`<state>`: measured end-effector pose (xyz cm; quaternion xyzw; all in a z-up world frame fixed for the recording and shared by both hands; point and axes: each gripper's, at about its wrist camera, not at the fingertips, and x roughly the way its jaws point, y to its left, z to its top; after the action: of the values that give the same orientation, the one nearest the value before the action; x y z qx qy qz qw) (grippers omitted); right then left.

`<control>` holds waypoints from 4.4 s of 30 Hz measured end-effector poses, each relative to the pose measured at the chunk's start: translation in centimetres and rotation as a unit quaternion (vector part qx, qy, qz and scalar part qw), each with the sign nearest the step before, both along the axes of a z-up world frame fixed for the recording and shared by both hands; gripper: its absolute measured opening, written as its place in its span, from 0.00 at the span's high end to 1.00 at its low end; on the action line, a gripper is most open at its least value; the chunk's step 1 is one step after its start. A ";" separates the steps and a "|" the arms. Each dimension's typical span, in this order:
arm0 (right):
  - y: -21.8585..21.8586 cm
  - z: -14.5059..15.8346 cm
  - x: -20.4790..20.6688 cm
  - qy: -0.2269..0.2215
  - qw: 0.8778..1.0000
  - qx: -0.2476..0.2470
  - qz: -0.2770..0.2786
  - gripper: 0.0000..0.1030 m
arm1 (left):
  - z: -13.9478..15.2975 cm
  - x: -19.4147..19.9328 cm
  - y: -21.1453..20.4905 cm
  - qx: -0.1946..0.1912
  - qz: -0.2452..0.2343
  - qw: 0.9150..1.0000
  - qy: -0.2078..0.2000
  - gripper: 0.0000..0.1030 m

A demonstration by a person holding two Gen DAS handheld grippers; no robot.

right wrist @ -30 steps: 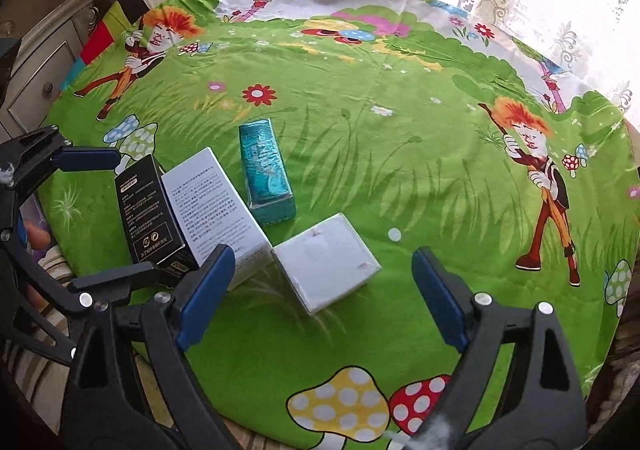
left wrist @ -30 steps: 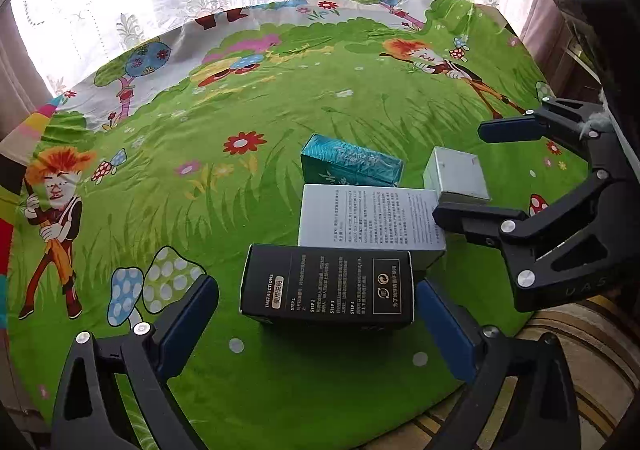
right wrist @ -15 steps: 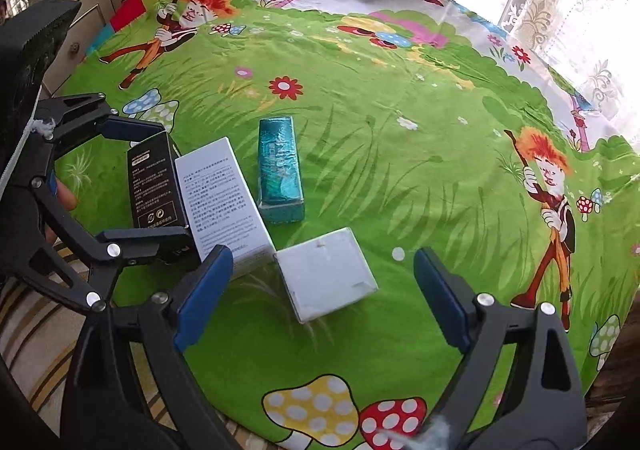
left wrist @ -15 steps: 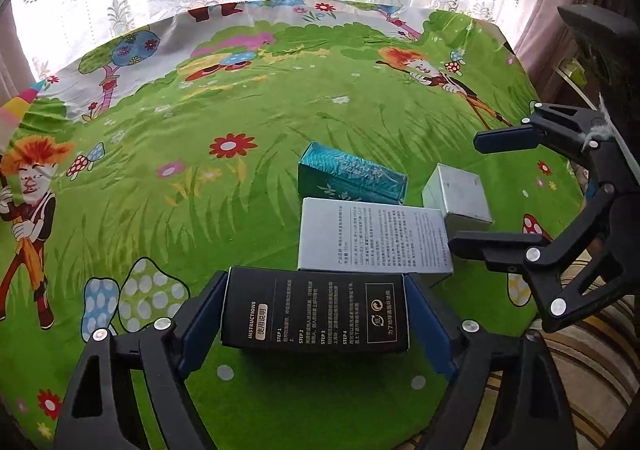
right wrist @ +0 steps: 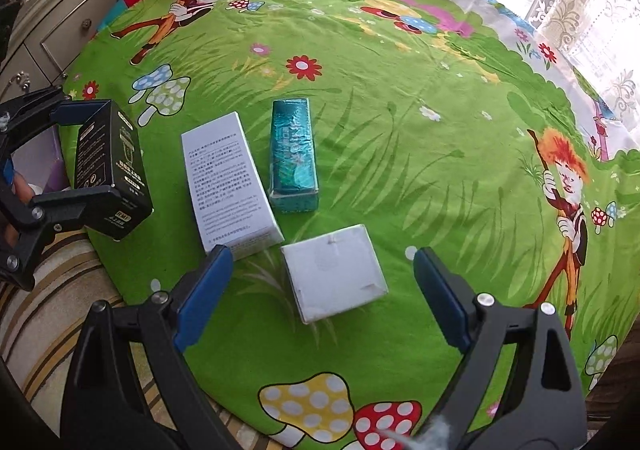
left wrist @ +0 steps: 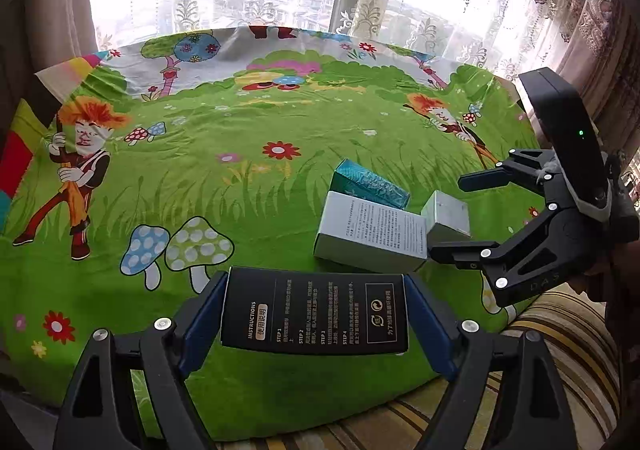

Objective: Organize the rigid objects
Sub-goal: 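Grasp the white cube box with the right gripper while the left holds the black box, then carry the black box and white cube box over the purple box with both grippers, then open the left gripper to drop the black box while the right drops the white cube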

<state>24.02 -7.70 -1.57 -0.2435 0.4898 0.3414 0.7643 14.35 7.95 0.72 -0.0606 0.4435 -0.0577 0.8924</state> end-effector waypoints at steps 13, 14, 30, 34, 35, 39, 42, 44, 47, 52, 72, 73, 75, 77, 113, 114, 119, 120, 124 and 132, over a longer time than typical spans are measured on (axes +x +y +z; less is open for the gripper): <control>1.4 -2.1 0.0 0.029 0.999 -0.018 0.034 0.12 | 0.3 -3.1 0.4 -0.059 0.049 0.997 0.001 0.17; 1.4 -2.2 0.1 0.029 0.999 -0.017 0.031 0.14 | 0.2 -3.0 0.4 -0.060 0.050 0.997 0.003 0.17; 0.4 -2.3 0.3 0.027 0.999 -0.015 -0.008 0.52 | 0.1 -3.1 0.7 -0.063 0.057 0.996 0.003 0.17; -0.4 -1.5 0.1 0.017 0.999 -0.007 -0.036 0.52 | 0.2 -3.2 0.7 -0.062 0.062 0.996 0.000 0.17; -0.6 -1.1 0.1 0.014 0.999 -0.005 -0.044 0.52 | 0.2 -3.2 0.7 -0.061 0.062 0.996 -0.002 0.17; -1.8 0.5 -0.5 0.003 0.996 0.017 -0.083 0.52 | 0.7 -3.6 0.5 -0.055 0.064 0.996 -0.011 0.17; -2.3 1.4 -1.3 -0.003 0.994 0.029 -0.108 0.52 | 1.1 -3.8 0.5 -0.051 0.066 0.996 -0.019 0.17; -2.7 1.9 -2.0 -0.003 0.992 0.037 -0.123 0.52 | 1.3 -4.0 0.6 -0.048 0.070 0.996 -0.021 0.17; -3.1 2.7 -3.0 0.002 0.988 0.053 -0.144 0.52 | 1.4 -4.5 0.9 -0.045 0.078 0.996 -0.024 0.17; -3.2 3.5 -4.7 0.005 0.985 0.068 -0.156 0.52 | 1.8 -5.4 1.4 -0.043 0.092 0.994 -0.028 0.17; 1.8 4.7 -11.3 -0.004 0.992 0.078 -0.100 0.52 | 2.3 -9.6 3.6 -0.003 0.149 0.988 -0.031 0.17; 2.1 4.7 -11.6 -0.004 0.992 0.079 -0.096 0.52 | 2.3 -9.8 3.7 -0.003 0.151 0.988 -0.031 0.17; 2.7 4.8 -12.0 -0.003 0.993 0.079 -0.089 0.52 | 2.3 -10.2 4.1 0.000 0.159 0.987 -0.031 0.17; 3.3 4.8 -12.4 -0.001 0.994 0.079 -0.081 0.52 | 2.3 -10.7 4.4 0.003 0.164 0.986 -0.031 0.17; 23.1 2.0 -23.5 0.065 0.984 0.046 0.162 0.52 | -2.3 -23.7 19.6 0.004 0.369 0.929 0.033 0.17; 23.7 1.8 -23.7 0.066 0.983 0.042 0.168 0.52 | -2.5 -23.8 19.9 0.004 0.373 0.927 0.034 0.17; 25.9 0.9 -24.2 0.069 0.980 0.036 0.181 0.52 | -3.0 -24.5 21.2 0.002 0.387 0.921 0.041 0.17; 26.3 0.7 -24.3 0.070 0.980 0.035 0.182 0.52 | -3.2 -24.5 21.4 0.002 0.390 0.920 0.043 0.17; 27.3 0.2 -24.7 0.064 0.979 0.028 0.193 0.52 | -3.6 -24.8 22.1 0.002 0.405 0.913 0.051 0.16; 28.0 -1.1 -24.5 0.064 0.981 0.013 0.185 0.40 | -4.5 -24.4 22.8 0.006 0.413 0.908 0.067 0.14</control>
<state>-0.52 20.27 -2.64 -0.2973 0.4801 0.4981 0.6581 -10.01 30.76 -3.75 -0.2366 0.4381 0.3224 0.8051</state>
